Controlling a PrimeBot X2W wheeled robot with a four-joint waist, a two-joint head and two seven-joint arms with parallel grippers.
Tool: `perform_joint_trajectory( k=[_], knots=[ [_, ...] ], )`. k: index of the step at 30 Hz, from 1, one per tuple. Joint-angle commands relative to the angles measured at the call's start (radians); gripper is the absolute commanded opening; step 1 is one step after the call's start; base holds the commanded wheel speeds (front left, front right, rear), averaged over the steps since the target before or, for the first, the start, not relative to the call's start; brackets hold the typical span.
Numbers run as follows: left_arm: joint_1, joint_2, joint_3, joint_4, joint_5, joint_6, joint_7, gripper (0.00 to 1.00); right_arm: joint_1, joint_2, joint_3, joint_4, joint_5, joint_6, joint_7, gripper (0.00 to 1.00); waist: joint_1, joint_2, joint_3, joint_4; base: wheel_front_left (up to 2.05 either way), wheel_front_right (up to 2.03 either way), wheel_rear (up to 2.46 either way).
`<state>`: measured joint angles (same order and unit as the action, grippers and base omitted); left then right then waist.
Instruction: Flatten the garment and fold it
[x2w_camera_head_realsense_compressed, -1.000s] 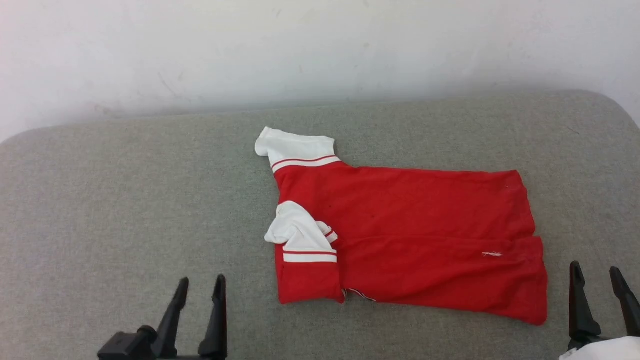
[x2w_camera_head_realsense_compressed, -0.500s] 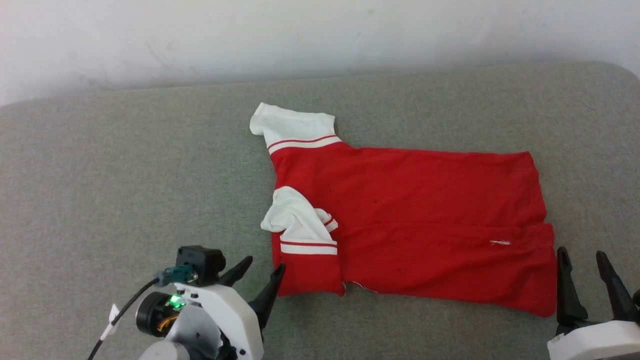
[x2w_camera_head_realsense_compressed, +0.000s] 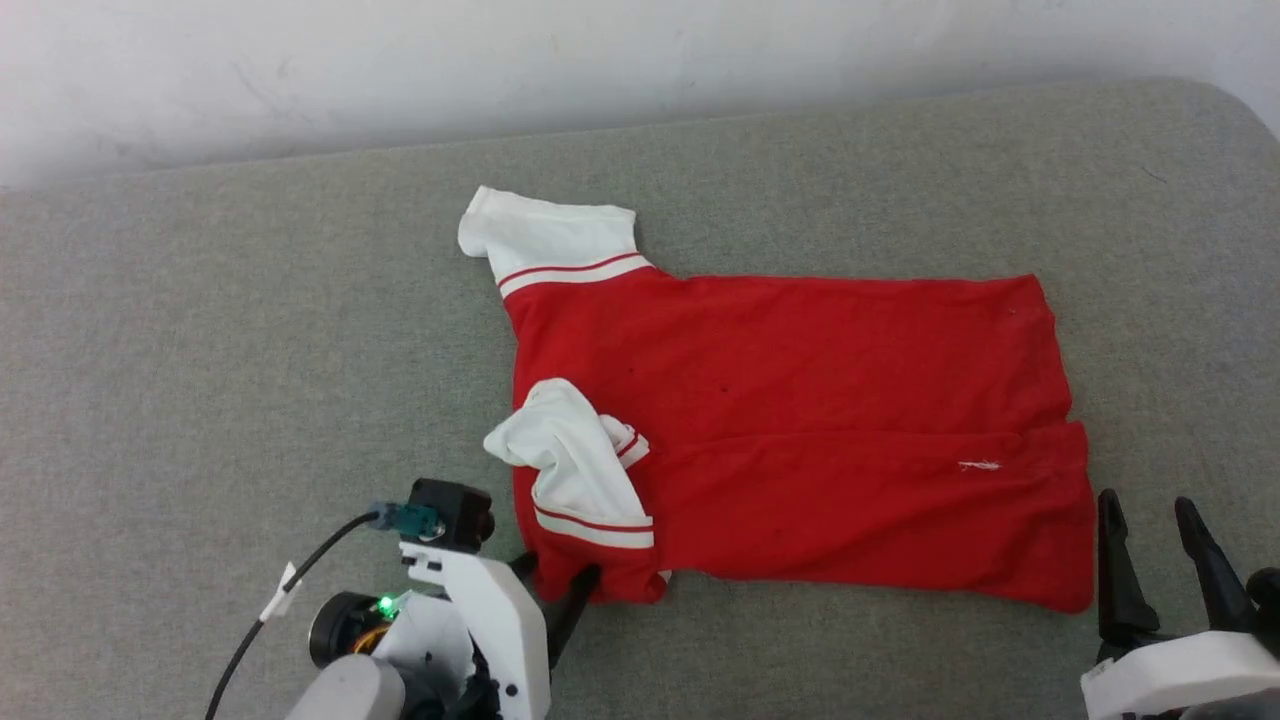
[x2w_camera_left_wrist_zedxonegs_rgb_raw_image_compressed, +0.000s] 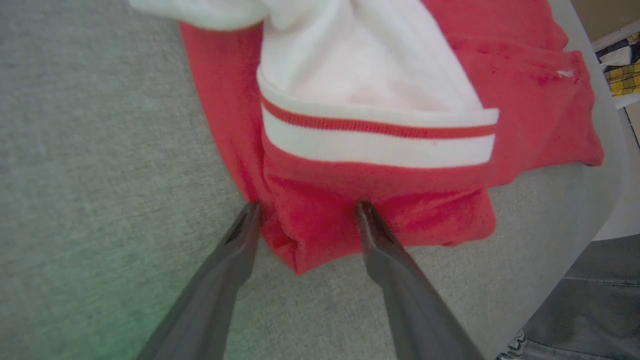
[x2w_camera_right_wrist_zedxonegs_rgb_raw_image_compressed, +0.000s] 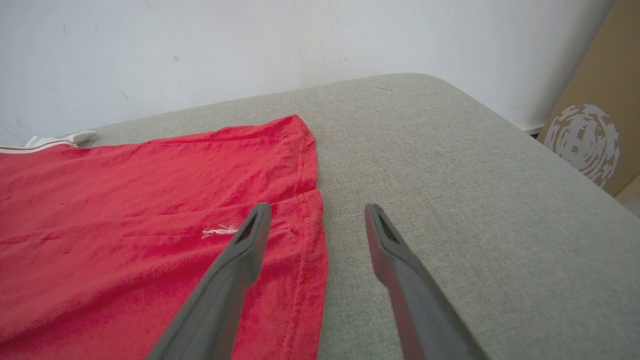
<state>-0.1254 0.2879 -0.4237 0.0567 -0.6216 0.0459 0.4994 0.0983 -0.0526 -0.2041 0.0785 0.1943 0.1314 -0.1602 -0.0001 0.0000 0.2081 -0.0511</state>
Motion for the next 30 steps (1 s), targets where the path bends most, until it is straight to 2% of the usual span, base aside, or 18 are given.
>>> perform_joint_trajectory(
  k=[1, 2, 3, 4, 9, 15, 23, 30],
  knots=[
    [0.001, -0.004, -0.019, 0.034, 0.001, 0.006, 0.024, 1.0, -0.018, 0.002, 0.001, 0.001, -0.001, -0.001, -0.006, 1.0, 0.0001, 0.0, 0.003, -0.002, 0.0, 0.0, 0.0],
    [-0.001, -0.009, -0.027, 0.046, -0.001, 0.007, 0.036, 1.0, -0.02, 0.002, 0.003, 0.004, -0.001, -0.001, -0.006, 1.0, 0.0001, 0.0, 0.005, -0.004, 0.0, 0.0, 0.0],
    [-0.004, -0.016, -0.033, 0.055, -0.004, 0.006, 0.043, 0.42, -0.022, 0.002, 0.004, 0.006, -0.001, -0.001, -0.006, 1.0, 0.0001, 0.0, 0.007, -0.005, 0.0, 0.0, 0.0],
    [-0.007, -0.021, -0.039, 0.064, -0.006, 0.003, 0.046, 0.0, -0.025, 0.002, 0.005, 0.009, 0.0, -0.001, -0.007, 1.0, 0.0001, 0.0, 0.008, -0.005, 0.0, 0.0, 0.0],
    [-0.023, -0.039, -0.032, 0.081, -0.01, 0.002, 0.01, 0.0, -0.036, 0.002, 0.005, 0.02, -0.001, -0.001, -0.007, 1.0, 0.0001, 0.0, 0.006, -0.001, 0.0, 0.0, 0.0],
    [-0.007, -0.037, 0.053, 0.042, -0.036, 0.038, -0.084, 0.0, -0.037, 0.002, -0.007, 0.022, -0.008, -0.001, -0.006, 1.0, 0.0001, 0.0, -0.016, 0.016, 0.0, 0.0, 0.0],
    [0.175, -0.01, 0.176, -0.107, -0.074, 0.121, -0.184, 0.0, -0.022, 0.002, -0.018, 0.008, -0.008, -0.001, 0.005, 1.0, 0.0001, 0.0, -0.027, 0.049, 0.0, 0.0, 0.0],
    [0.258, -0.042, 0.175, -0.176, -0.104, 0.124, -0.219, 0.0, -0.003, 0.002, 0.006, 0.004, -0.011, -0.001, 0.089, 1.0, 0.0001, 0.0, -0.003, 0.088, 0.0, 0.0, 0.0]
  ],
)
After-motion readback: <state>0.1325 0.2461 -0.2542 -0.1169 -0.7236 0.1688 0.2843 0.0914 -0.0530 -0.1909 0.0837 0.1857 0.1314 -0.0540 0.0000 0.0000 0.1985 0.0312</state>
